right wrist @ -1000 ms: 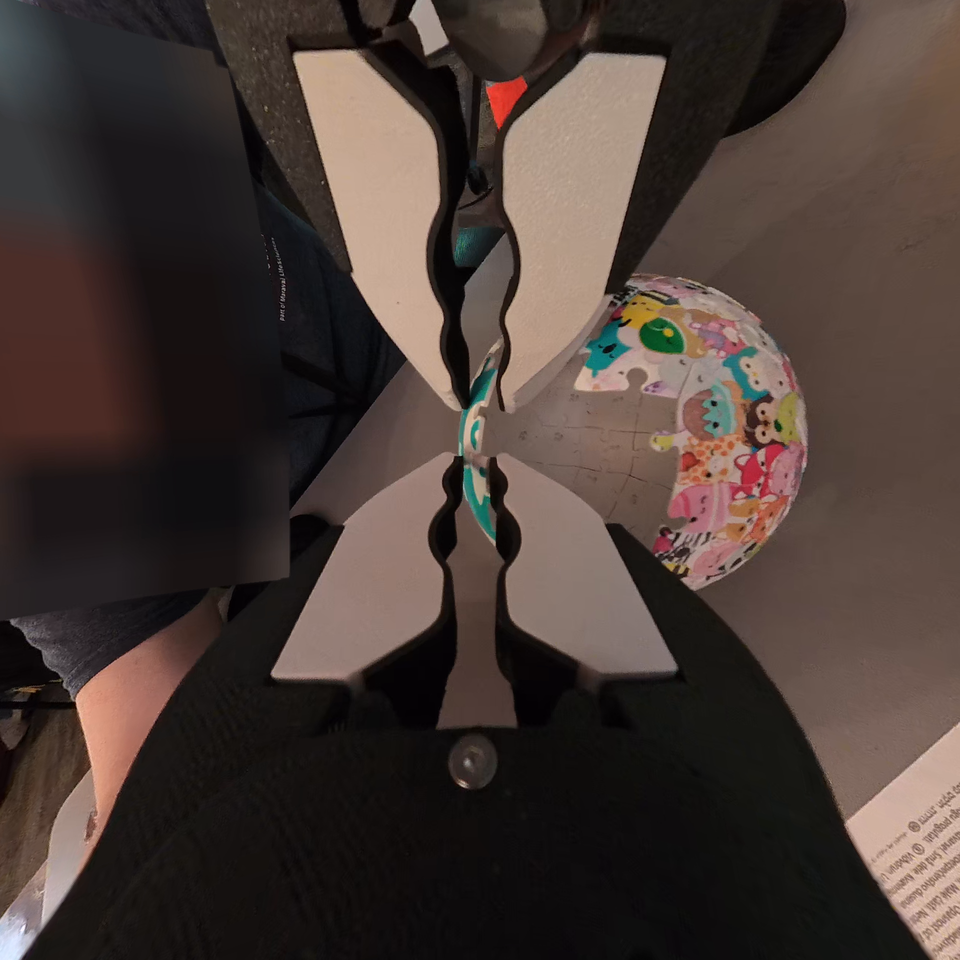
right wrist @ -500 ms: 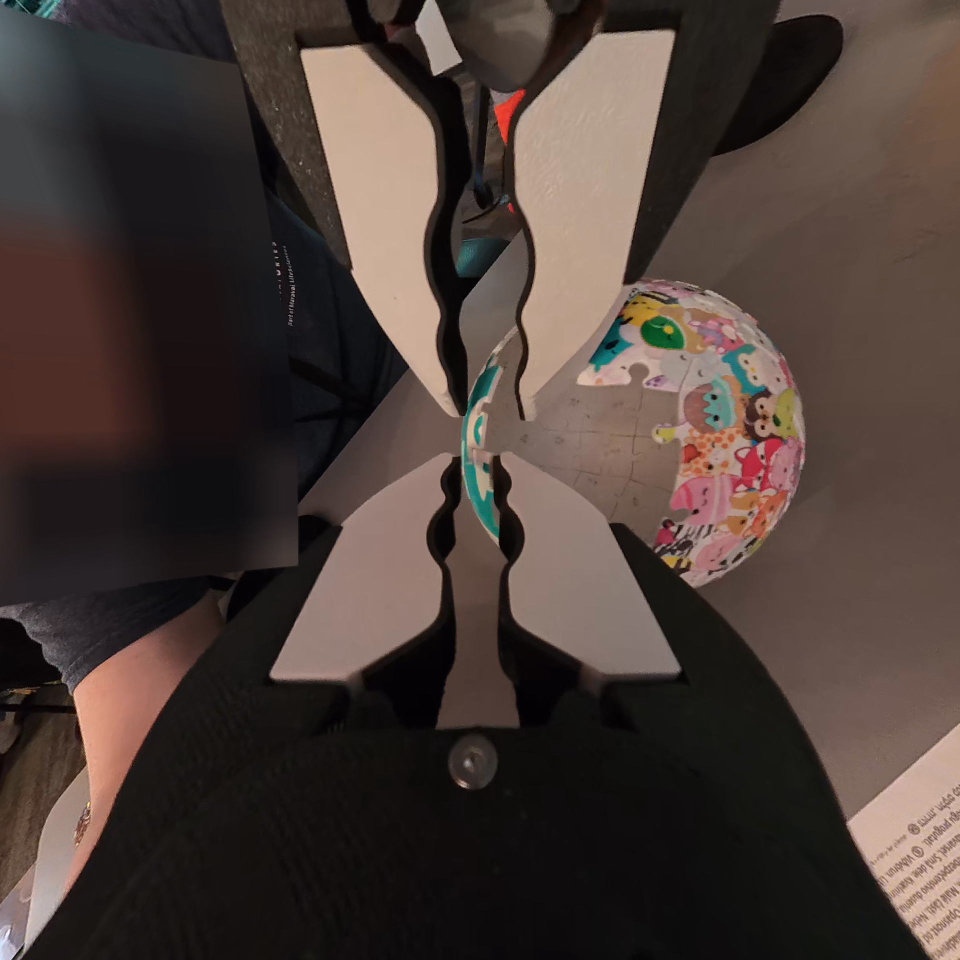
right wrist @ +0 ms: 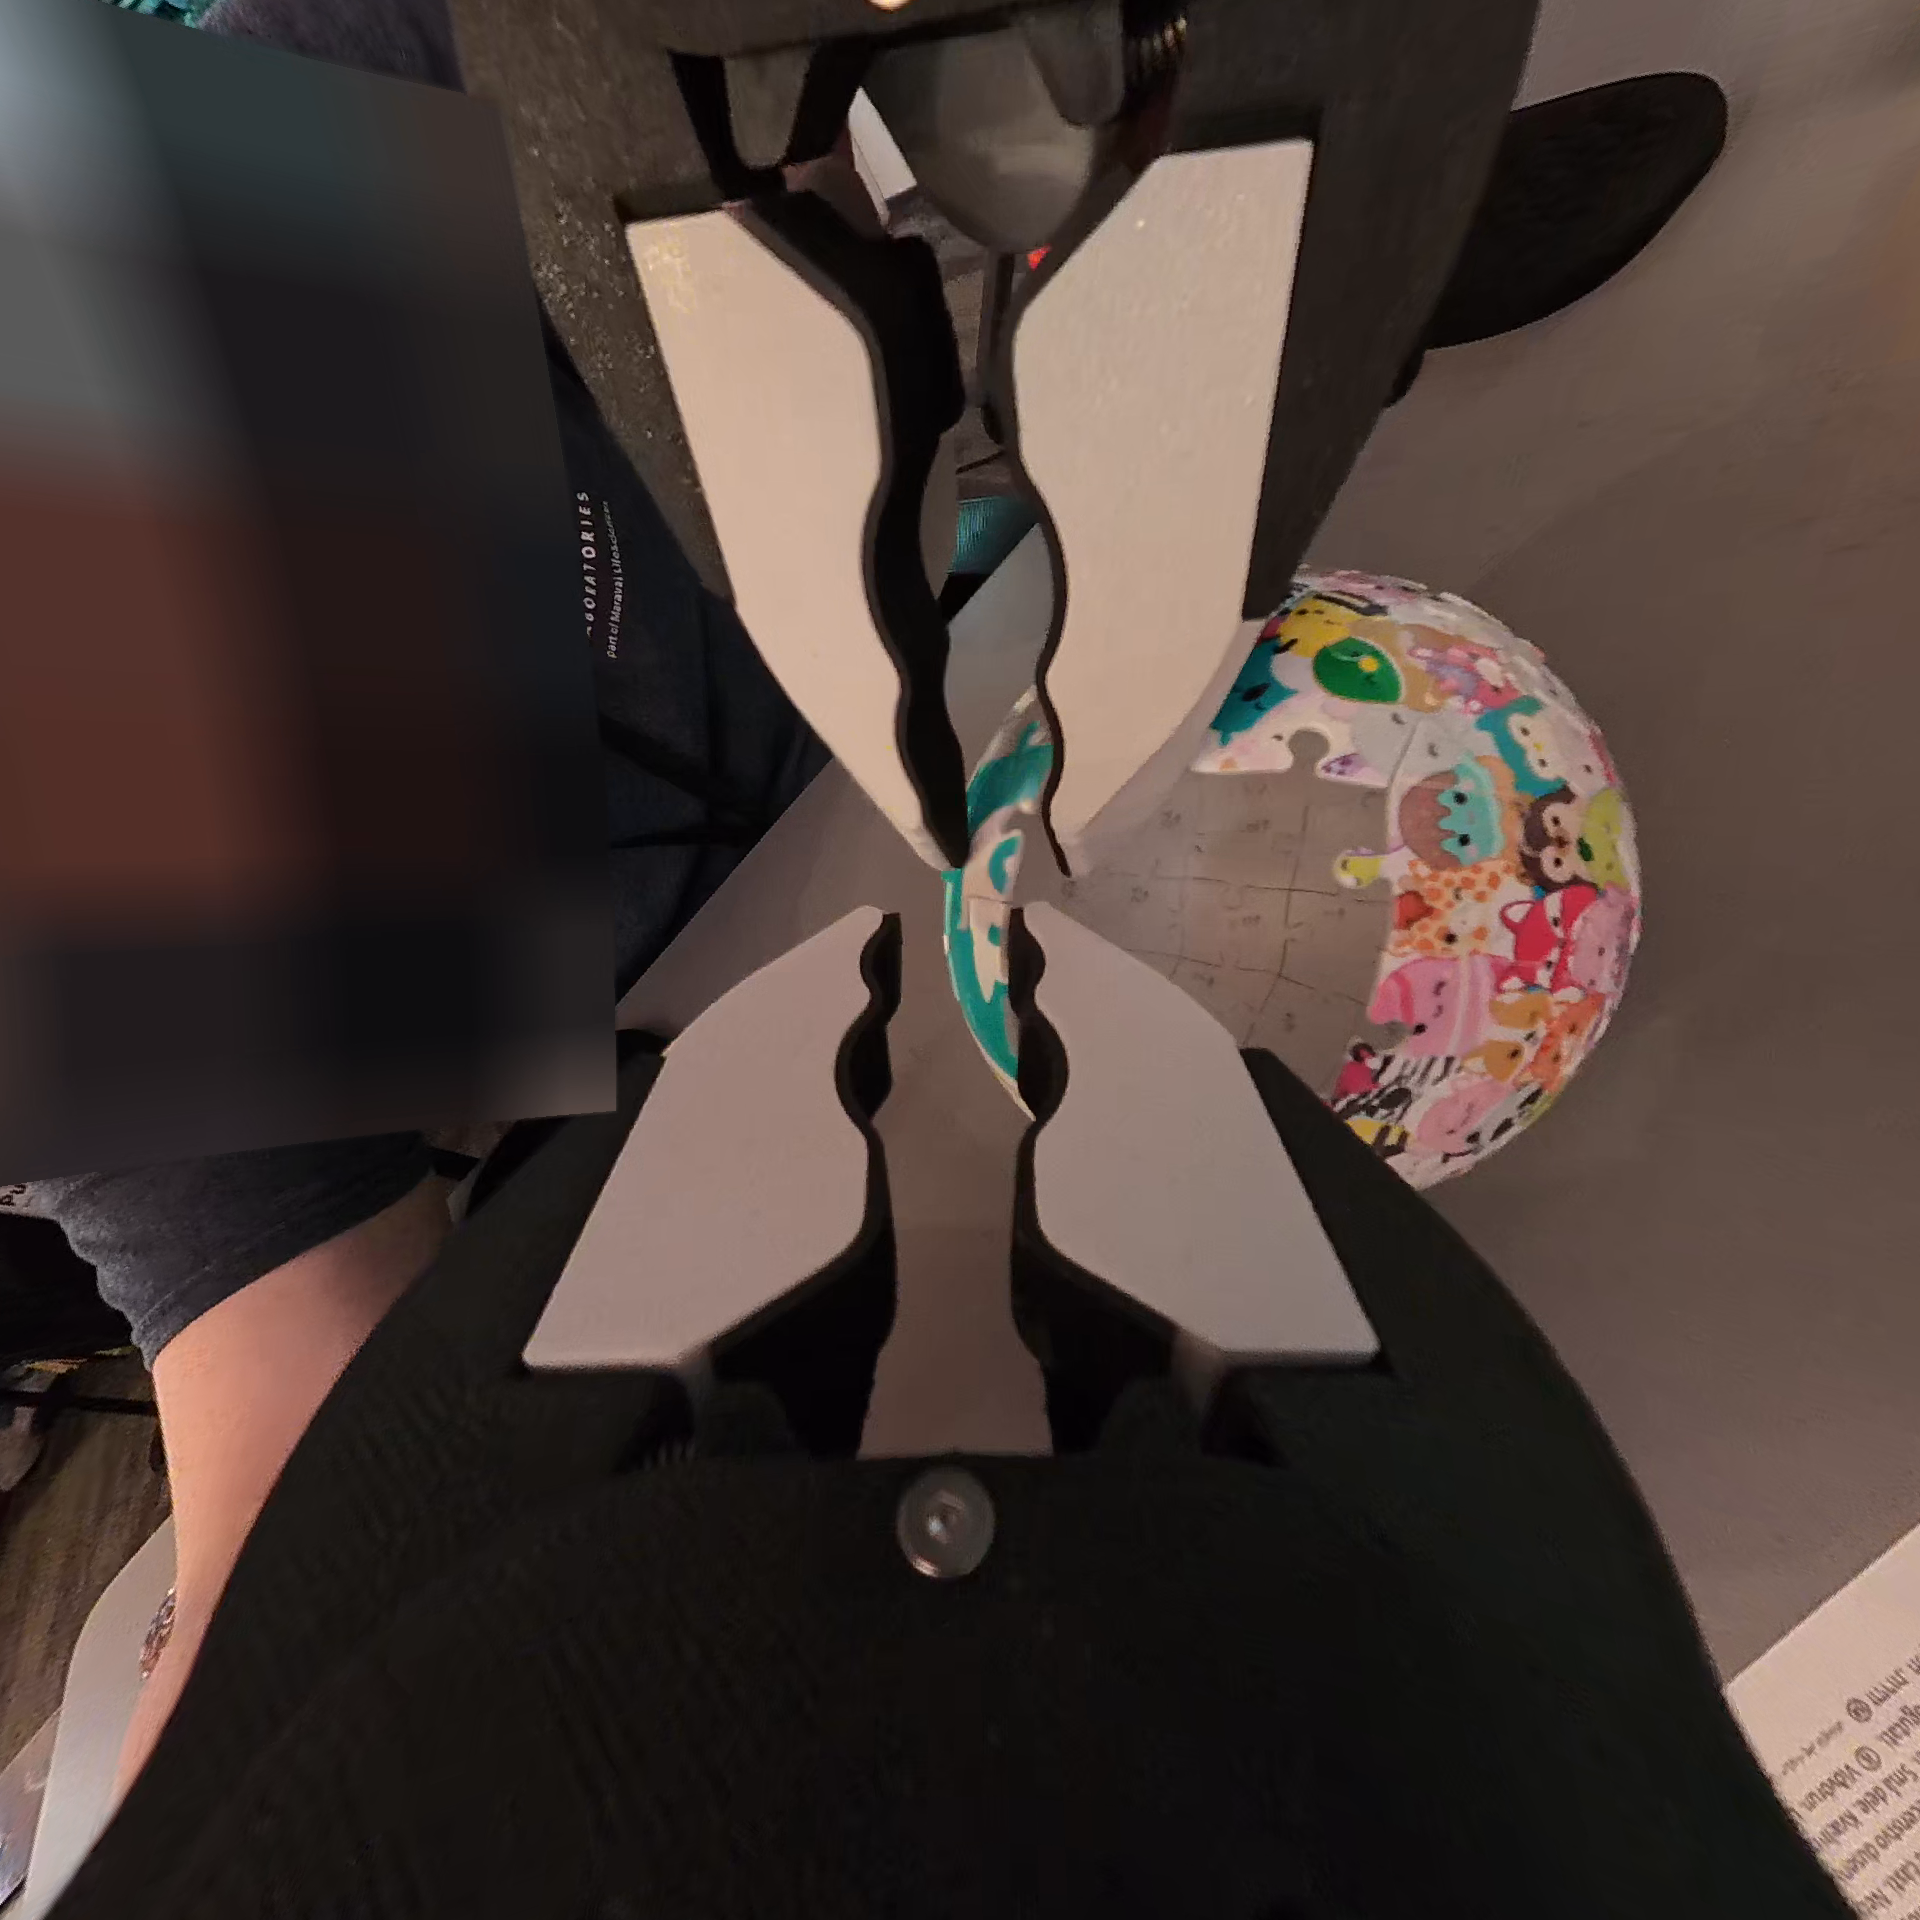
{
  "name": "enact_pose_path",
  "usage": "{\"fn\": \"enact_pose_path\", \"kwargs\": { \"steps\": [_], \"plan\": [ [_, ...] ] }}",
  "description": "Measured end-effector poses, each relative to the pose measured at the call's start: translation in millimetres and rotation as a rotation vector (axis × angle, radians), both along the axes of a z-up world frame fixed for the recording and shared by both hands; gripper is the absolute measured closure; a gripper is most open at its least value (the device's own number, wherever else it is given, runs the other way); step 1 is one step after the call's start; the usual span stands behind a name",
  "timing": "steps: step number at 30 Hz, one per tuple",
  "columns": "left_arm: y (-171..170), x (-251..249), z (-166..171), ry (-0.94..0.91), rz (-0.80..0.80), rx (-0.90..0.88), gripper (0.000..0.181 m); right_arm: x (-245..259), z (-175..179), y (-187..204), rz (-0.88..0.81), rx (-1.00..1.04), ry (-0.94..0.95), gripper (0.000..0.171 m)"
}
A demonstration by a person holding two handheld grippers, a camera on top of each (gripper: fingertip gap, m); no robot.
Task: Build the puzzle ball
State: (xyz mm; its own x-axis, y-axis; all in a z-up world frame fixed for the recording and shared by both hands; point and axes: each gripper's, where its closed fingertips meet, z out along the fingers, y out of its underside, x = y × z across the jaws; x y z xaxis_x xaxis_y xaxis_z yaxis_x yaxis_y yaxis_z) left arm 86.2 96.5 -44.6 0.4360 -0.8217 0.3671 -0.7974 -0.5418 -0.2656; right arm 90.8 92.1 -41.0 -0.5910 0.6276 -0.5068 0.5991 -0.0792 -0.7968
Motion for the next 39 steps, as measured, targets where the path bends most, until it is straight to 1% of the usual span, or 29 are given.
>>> {"fn": "enact_pose_path", "kwargs": {
  "steps": [1,11,20,33,39],
  "plan": [
    [-0.2,0.0,-0.1,0.003,-0.001,0.0,0.163,-0.1,0.0,-0.2,0.001,0.0,0.001,0.151],
    [-1.1,-0.2,-1.3,0.021,-0.016,0.013,0.162,-3.3,-1.2,0.2,-0.01,0.004,-0.012,0.152],
    [-1.2,-0.2,-1.3,0.028,-0.023,0.02,0.161,-7.5,-5.4,-1.2,-0.022,0.068,-0.026,0.159],
    [-1.3,0.7,-1.6,0.025,-0.027,0.023,0.161,-6.9,-5.3,-1.6,-0.011,0.061,-0.015,0.16],
    [-1.0,0.5,-1.8,0.023,-0.027,0.027,0.161,-7.7,-5.7,-1.1,-0.012,0.088,-0.007,0.16]
  ]
}}
